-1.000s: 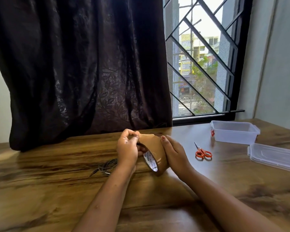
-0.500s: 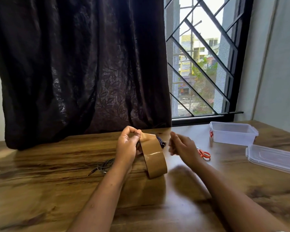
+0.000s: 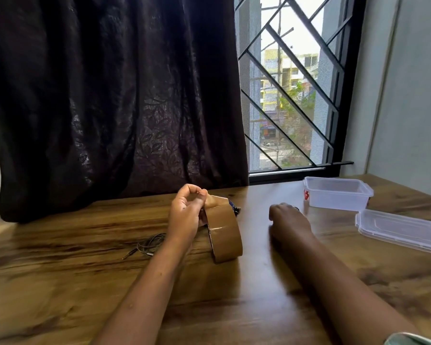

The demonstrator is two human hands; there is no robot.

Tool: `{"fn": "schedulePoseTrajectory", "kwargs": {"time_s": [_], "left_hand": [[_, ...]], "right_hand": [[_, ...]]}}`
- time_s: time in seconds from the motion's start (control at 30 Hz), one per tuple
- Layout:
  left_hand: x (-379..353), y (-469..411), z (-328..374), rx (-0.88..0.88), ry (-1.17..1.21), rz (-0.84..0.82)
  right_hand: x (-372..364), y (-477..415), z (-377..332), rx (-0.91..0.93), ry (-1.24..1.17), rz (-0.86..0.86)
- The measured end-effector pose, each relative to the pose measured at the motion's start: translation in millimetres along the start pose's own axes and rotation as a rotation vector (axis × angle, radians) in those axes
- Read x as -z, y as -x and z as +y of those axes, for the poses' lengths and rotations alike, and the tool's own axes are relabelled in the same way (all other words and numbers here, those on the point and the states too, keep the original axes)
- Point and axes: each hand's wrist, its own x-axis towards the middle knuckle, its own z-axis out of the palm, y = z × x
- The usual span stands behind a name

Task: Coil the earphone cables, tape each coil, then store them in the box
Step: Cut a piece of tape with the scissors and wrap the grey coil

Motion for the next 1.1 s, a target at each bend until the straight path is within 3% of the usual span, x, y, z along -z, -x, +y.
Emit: {"fn": "schedulePoseTrajectory", "kwargs": {"time_s": [0.2,0.37,0.57,0.8,1.0,1.1], "left_hand": [[-0.9,0.3,-2.0,-0.043,-0.005,0.002],[0.5,-0.1,-4.7,-0.066,-0.019,-0.008],[1.2,-1.1,-6.2,-0.087,-0.017,-0.016],[3.0,-1.9,-5.8,-0.103,-0.029,-0.038],[5.8,-6.0,-9.3,-0.114,-0.042,-0.033],[5.7,-6.4,-9.4,-0.112,-0.033,-0.049]], "right_hand": [[8.6,3.4,-0.7,-0.126,0.156,0.091],[14.5,6.3,-2.7,-0.162,0.295,0.027],[23.5,8.0,-3.6,-0.19,0.276,-0.014],[30.5,10.9,-8.2,-0.079,0.338,-0.124],[21.6,7.9,-7.1,0.045,0.165,-0.236],[22.7,5.0,-8.1,0.095,-0.026,-0.201]]}}
